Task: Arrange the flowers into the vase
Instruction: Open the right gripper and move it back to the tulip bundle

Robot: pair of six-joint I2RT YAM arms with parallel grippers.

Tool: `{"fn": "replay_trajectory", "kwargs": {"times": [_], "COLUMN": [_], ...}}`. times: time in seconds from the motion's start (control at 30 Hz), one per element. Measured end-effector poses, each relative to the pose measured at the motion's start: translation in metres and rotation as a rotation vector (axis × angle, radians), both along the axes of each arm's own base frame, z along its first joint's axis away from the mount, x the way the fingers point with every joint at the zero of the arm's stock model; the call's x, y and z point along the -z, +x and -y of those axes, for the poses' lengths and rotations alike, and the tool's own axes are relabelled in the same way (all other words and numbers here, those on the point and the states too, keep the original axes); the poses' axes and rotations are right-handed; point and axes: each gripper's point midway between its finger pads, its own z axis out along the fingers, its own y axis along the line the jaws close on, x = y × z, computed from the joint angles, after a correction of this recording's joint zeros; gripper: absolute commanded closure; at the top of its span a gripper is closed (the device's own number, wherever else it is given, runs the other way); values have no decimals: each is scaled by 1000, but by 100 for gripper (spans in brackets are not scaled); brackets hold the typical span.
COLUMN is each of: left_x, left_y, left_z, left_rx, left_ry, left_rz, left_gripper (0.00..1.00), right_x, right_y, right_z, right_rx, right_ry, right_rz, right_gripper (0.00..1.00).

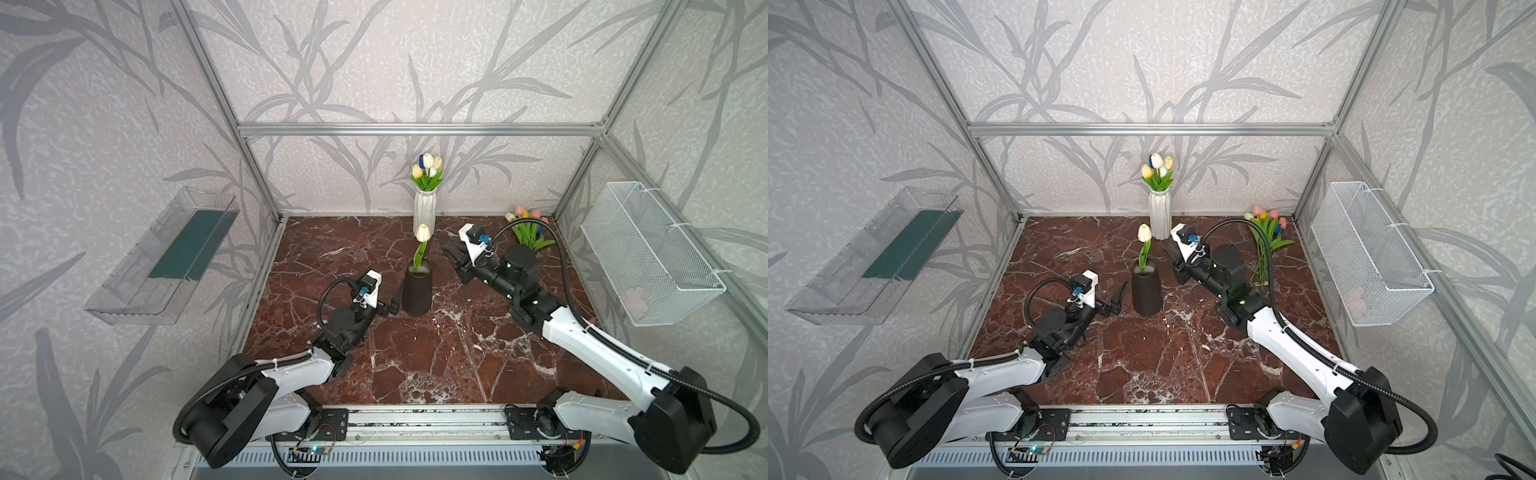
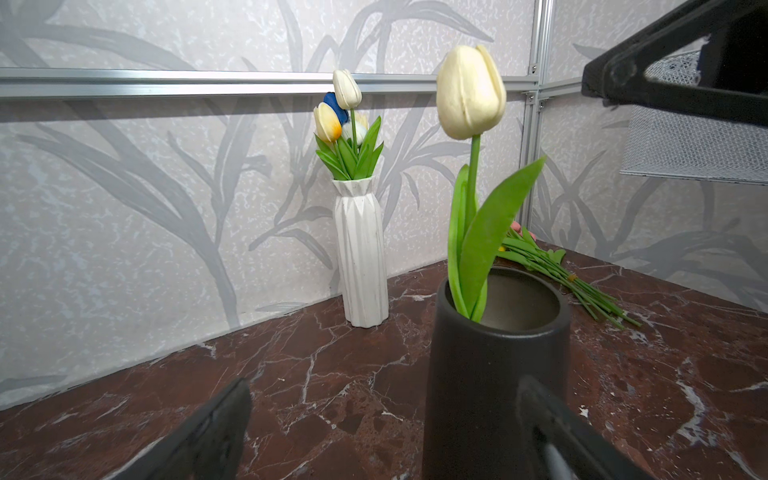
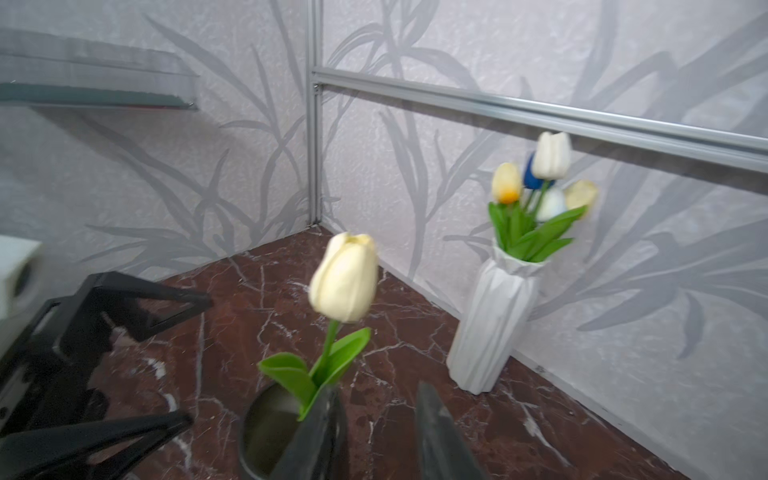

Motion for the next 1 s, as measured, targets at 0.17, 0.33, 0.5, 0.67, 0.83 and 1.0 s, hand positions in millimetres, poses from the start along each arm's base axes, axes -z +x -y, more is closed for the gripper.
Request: {"fn": "replay_trajectory", "kwargs": {"times": [0.17,0.33,0.5,0.67,0.83,1.0], "left_x": [-22,-28,-11,2,6,5], "left_y": [-21,-35,-37,-34,-33,-33], "left_z": [11,24,30,34,35,35], "left_rx": [119,224,259,273,271,270], "left_ry": [18,58,102,122,131,131], "left_rz": [36,34,-16,-47,-55,-55], "left_gripper": [1,1,1,1,1,1], "right_x": [30,118,205,250,259,277], "right_y": [74,110,115,115,133,152], "right_z": [111,205,256,290,311,319], "right_rx": [393,685,822,892,920,918], "right_ry": [27,-23,-108,-146,-128,-128], "right_rz": [-222,-543,-819,-975,-999,-1047], "right_gripper": [74,75,75,74,74,74]}}
